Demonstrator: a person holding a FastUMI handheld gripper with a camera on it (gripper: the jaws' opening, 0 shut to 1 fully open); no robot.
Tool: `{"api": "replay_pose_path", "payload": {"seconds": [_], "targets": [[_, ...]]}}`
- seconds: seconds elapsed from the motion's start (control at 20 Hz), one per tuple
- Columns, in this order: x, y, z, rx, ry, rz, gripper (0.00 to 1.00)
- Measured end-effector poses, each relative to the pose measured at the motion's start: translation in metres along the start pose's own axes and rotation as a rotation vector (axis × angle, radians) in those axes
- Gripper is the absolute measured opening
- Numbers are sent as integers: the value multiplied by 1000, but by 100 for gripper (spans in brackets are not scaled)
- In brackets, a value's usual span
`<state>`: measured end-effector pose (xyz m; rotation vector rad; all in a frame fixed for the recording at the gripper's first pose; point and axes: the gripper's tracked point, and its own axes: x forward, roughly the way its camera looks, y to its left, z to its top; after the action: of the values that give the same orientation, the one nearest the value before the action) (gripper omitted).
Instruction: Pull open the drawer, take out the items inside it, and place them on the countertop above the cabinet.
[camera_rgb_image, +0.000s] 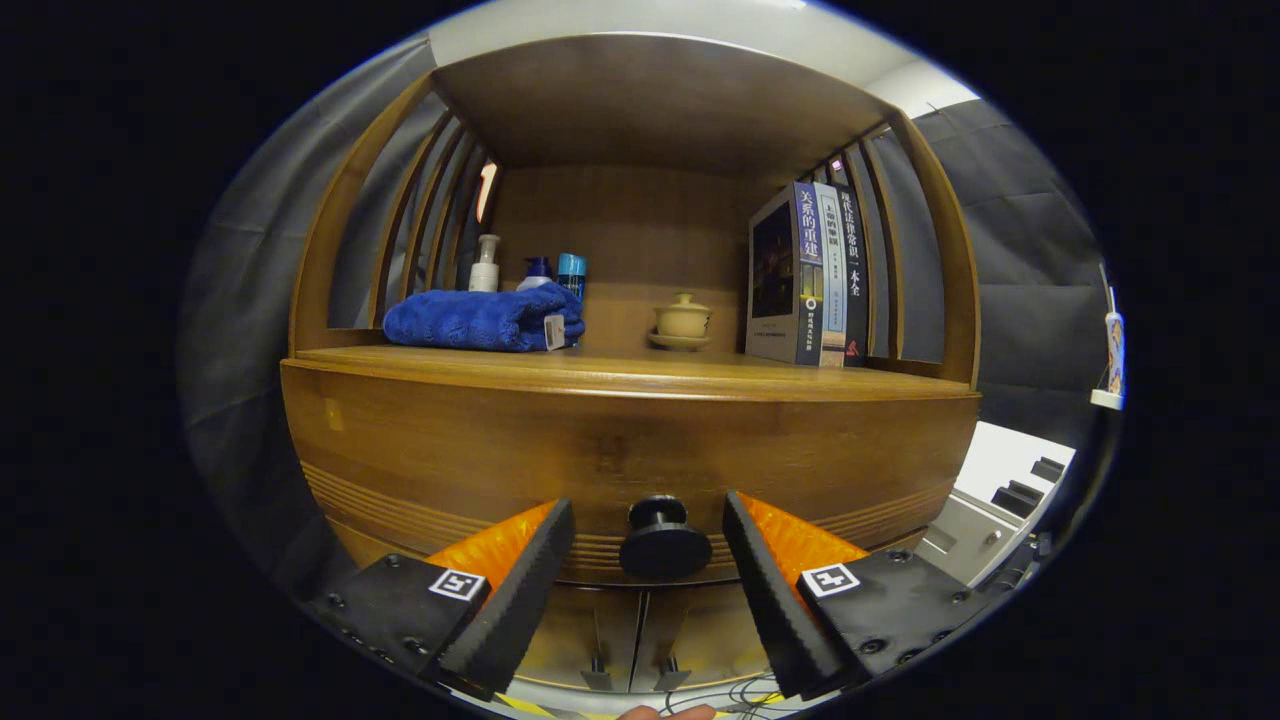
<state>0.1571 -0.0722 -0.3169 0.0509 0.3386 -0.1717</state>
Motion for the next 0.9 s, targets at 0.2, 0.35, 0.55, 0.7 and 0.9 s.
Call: {"api": "replay_pose_path", "payload": {"seconds": [0.2,0.35,0.55,0.7,0.9], "targets": [[0,3,-4,14,7,23,82],[4,-3,-5,20,7,15,75],[8,-10,-3,79,2,9,58],[3,-14,-4,-6,39,13,40],[-30,-11,-9,-12,50,16,34]]}}
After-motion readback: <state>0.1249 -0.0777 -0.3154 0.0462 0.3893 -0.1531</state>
